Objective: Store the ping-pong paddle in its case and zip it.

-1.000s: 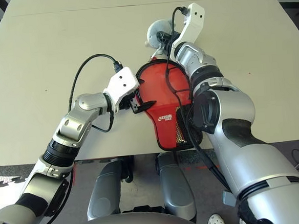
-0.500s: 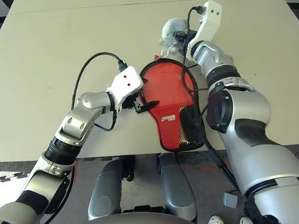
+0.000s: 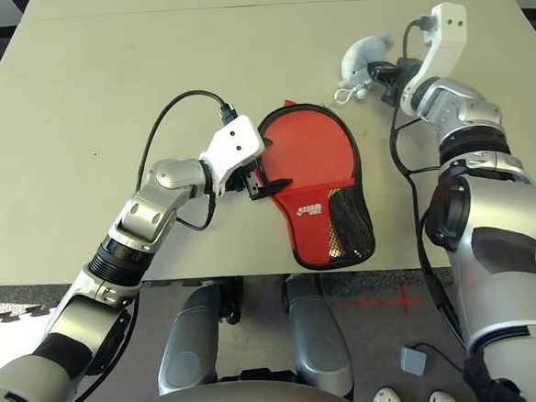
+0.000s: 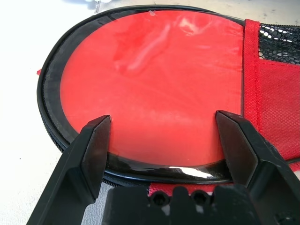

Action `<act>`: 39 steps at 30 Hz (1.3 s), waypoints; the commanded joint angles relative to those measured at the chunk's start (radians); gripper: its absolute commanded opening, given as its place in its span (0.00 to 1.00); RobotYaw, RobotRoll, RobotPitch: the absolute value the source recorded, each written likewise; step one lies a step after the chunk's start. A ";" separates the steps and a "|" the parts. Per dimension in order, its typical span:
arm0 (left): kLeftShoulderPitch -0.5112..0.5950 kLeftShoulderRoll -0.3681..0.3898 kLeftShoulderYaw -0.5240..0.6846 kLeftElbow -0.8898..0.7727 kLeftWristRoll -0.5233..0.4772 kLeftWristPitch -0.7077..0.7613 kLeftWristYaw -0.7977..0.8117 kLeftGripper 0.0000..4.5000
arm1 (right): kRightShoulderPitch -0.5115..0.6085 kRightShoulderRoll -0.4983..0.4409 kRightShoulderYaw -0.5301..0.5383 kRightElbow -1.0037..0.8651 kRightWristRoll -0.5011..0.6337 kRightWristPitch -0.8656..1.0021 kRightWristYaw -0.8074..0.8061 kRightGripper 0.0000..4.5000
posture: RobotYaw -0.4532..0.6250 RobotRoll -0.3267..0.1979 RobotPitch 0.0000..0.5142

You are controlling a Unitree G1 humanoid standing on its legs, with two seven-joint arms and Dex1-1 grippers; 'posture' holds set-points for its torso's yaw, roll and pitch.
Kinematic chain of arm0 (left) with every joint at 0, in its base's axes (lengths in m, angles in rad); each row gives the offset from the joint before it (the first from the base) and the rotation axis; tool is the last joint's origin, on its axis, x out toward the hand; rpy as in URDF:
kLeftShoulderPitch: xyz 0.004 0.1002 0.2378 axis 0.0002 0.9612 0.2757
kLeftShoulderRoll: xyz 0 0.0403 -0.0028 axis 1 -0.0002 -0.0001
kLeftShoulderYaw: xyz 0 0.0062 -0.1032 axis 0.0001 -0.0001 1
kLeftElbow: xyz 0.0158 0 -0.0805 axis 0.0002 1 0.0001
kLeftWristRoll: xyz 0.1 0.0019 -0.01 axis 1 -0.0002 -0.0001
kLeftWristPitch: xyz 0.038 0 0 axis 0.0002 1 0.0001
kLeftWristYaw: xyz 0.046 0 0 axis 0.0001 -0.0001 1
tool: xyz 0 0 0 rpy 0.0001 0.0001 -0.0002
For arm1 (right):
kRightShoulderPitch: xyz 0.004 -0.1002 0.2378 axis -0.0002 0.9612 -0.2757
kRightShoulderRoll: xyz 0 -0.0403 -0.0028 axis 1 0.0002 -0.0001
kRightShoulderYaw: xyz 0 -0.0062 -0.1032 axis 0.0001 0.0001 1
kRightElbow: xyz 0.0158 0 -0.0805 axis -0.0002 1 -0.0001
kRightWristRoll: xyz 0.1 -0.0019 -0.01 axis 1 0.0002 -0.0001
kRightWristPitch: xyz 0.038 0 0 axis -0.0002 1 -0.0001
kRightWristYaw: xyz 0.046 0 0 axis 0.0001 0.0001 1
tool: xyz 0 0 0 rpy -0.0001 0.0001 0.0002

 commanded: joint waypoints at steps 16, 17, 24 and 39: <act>-0.016 -0.022 -0.057 0.249 0.061 -0.026 -0.010 1.00 | 0.550 -0.377 0.045 -0.696 0.181 0.466 0.481 0.00 | 0.19 0.62 0.55; -0.020 -0.024 -0.057 0.257 0.062 -0.030 -0.010 1.00 | 0.580 -0.390 0.046 -0.728 0.200 0.481 0.504 0.00 | 0.19 0.62 0.55; -0.043 -0.037 -0.054 0.316 0.068 -0.059 -0.003 1.00 | 0.798 -0.487 0.054 -0.924 0.295 0.521 0.659 0.00 | 0.19 0.62 0.53; -0.053 -0.015 -0.021 0.326 0.057 -0.077 -0.009 1.00 | 0.876 -0.598 0.142 -0.980 0.323 0.534 0.770 0.18 | 0.20 0.62 0.53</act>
